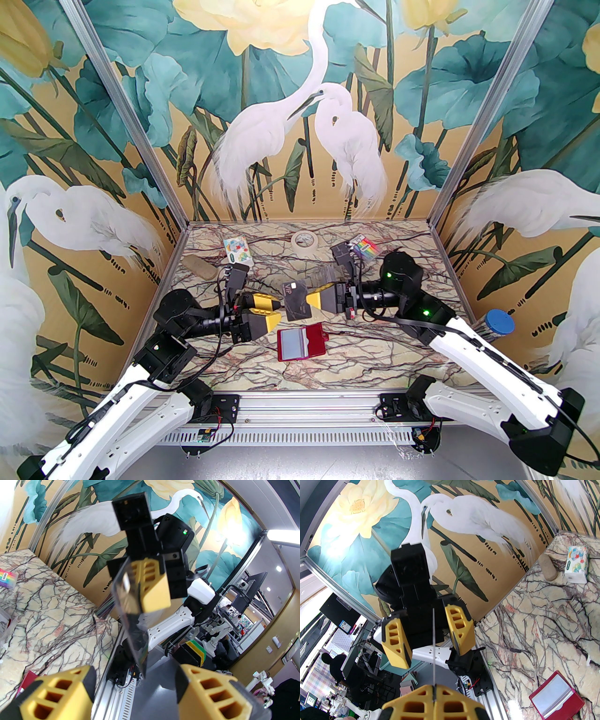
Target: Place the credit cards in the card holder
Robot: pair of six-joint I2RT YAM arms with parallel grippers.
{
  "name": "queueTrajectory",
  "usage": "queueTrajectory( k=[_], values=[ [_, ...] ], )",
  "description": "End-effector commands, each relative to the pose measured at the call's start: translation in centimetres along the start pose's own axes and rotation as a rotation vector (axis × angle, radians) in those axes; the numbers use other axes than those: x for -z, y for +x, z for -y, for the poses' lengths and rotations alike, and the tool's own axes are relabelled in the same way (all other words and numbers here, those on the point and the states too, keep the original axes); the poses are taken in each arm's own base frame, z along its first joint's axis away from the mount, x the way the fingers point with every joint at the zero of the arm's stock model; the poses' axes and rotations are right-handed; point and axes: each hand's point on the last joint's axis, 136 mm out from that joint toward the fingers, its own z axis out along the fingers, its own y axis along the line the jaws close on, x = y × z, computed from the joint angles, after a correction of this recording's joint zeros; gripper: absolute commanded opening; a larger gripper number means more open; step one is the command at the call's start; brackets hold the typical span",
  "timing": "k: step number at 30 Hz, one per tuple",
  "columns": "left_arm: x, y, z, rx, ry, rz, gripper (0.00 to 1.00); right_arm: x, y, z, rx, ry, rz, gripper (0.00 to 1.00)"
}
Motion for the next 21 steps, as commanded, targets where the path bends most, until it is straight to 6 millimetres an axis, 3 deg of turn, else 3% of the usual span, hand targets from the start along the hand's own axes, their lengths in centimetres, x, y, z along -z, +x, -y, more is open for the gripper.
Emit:
queueTrajectory(
  k=[1, 11, 14, 18, 20, 21],
  values=[
    [-0.2, -0.6, 1.3, -0.022, 0.061, 0.000, 0.53, -0.4, 0.2, 0.0, 0.000, -0.017, -0.005, 0.00],
    [-0.5, -0.6, 0.6, 0.019, 0.044, 0.002, 0.33, -1.0, 0.6, 0.6, -0.010, -0.009, -0.021, 0.00],
    [-0.4, -0.6, 0.4, 0.031, 0.031, 0.011, 0.23, -1.0, 0.6, 0.7, -0.009, -0.006, -0.016, 0.00],
    [-0.3, -0.9, 0.3, 0.043, 0.020, 0.027, 0.01, -1.1, 0.6, 0.4, -0.001, -0.017, -0.017, 0.00],
    [-0.2, -0.9, 0.3, 0.047, 0.017, 0.032, 0.00, -1.0, 0.8, 0.4, 0.006, -0.016, -0.024, 0.01],
    [-0.3, -0.8, 0.3, 0.051, 0.020, 0.026, 0.00, -1.0, 1.0, 0.4, 0.014, -0.019, -0.031, 0.07]
  ],
)
